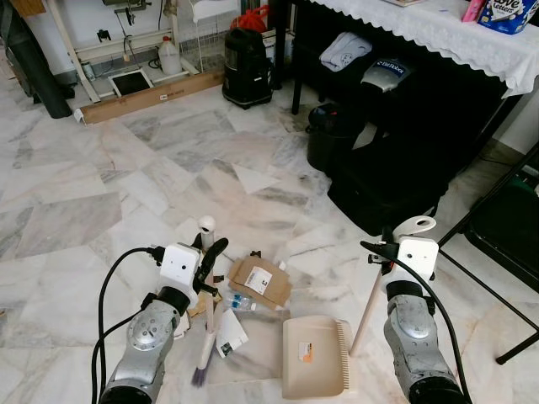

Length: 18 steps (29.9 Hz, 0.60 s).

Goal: Sweep floor

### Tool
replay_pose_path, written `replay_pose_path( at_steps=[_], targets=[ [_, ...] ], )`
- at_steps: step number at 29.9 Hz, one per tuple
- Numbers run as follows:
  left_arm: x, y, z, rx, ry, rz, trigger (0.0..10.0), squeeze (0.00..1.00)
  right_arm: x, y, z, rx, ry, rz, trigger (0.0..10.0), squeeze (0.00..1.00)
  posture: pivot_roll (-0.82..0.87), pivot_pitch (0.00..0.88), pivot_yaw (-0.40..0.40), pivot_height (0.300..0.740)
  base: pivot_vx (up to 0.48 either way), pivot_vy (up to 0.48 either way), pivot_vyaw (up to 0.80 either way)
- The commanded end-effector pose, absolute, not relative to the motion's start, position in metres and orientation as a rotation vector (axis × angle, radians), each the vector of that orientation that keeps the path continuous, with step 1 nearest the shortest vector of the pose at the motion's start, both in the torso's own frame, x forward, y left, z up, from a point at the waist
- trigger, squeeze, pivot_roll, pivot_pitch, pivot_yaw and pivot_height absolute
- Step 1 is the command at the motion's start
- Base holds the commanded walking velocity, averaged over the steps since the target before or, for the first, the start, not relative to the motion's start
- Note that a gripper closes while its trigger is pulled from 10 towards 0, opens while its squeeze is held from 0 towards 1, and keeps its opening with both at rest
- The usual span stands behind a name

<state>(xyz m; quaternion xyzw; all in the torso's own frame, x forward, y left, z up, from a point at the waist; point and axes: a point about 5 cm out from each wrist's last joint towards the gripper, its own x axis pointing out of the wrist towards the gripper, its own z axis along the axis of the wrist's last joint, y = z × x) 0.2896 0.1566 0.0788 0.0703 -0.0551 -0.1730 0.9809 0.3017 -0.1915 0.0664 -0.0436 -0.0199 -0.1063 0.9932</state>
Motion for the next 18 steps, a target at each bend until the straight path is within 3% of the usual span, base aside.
replay_pose_path(
  at_steps=[1,18],
  targets=[
    [0.289,0.155,0.083,0.114,-0.116,-0.373,10.0,0.00,0.304,-0.194,0.070,-0.097,-0.049,-0.216,10.0,0.00,0.00,0.114,-0.046,0.740,0.000,0.000,0.00],
    [0.289,0.147,0.105,0.000,-0.134,-0.428,10.0,0.00,0.309,-0.191,0.062,-0.188,0.028,-0.148,10.0,0.00,0.00,0.109,-0.046,0.740,0.000,0.000,0.00]
  ],
)
